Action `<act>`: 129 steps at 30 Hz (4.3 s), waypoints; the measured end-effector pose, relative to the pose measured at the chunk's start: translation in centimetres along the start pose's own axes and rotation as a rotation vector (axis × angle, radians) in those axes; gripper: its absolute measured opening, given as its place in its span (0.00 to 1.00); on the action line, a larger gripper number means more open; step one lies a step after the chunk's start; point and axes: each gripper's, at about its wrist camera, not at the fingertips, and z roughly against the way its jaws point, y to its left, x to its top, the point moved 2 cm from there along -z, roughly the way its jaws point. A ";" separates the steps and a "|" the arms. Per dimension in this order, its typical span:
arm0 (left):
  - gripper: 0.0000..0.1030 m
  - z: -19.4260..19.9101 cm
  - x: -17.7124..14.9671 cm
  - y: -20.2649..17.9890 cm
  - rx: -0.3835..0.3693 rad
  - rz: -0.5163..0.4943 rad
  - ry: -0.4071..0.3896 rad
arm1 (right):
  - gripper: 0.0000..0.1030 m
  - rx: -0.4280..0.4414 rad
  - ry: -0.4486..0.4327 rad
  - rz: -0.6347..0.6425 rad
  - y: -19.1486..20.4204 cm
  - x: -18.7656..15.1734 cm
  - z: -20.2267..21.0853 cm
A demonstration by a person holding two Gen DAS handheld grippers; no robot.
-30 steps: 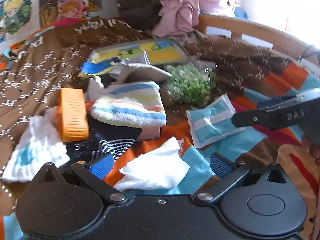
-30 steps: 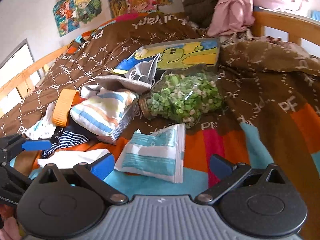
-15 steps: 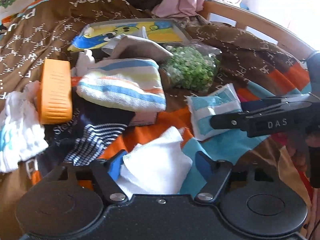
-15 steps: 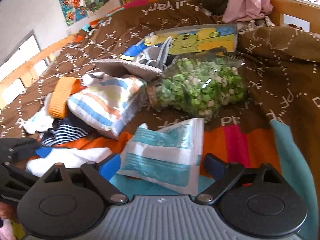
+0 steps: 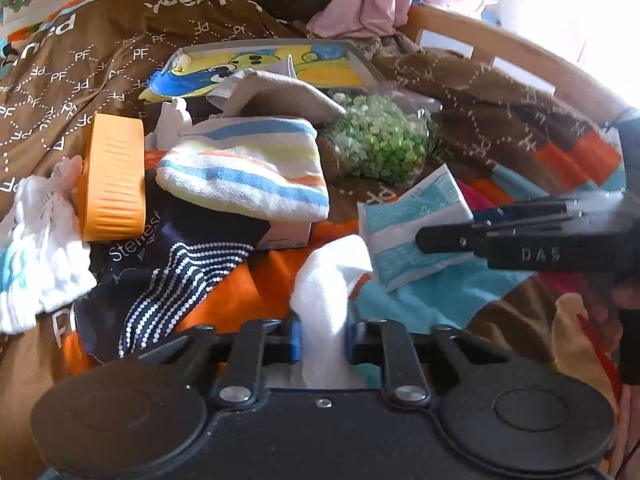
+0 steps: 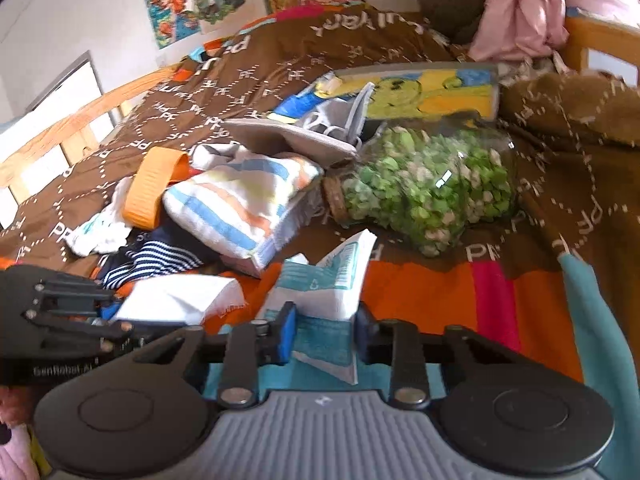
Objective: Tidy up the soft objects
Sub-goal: 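Carry tissue and packet over the cartoon tray and open both tools, then lift both open tools away from the tray back toward the pile, then grasp the whale-print white muslin with the left tool while the right tool grasps the navy striped sock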
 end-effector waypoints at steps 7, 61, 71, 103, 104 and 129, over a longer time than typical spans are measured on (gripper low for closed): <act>0.13 1.3 0.5 -0.6 -0.034 0.013 -0.101 | 0.12 0.002 -0.072 0.035 1.0 0.5 1.8; 0.66 -20.2 28.0 1.7 0.138 0.363 -0.124 | 0.64 -0.085 -0.216 -0.293 -16.6 17.5 -9.7; 0.86 -12.0 27.3 1.1 0.153 0.354 -0.277 | 0.85 -0.130 -0.341 -0.223 -13.9 17.7 -3.1; 0.99 10.1 5.7 3.8 0.236 0.411 -0.390 | 1.00 -0.142 -0.428 0.012 4.5 5.8 8.7; 0.99 10.5 5.2 4.0 0.244 0.414 -0.385 | 1.00 -0.139 -0.421 0.028 5.2 5.4 8.7; 0.99 12.8 1.4 10.5 0.393 0.250 -0.107 | 1.00 0.025 -0.243 0.208 13.4 1.5 4.5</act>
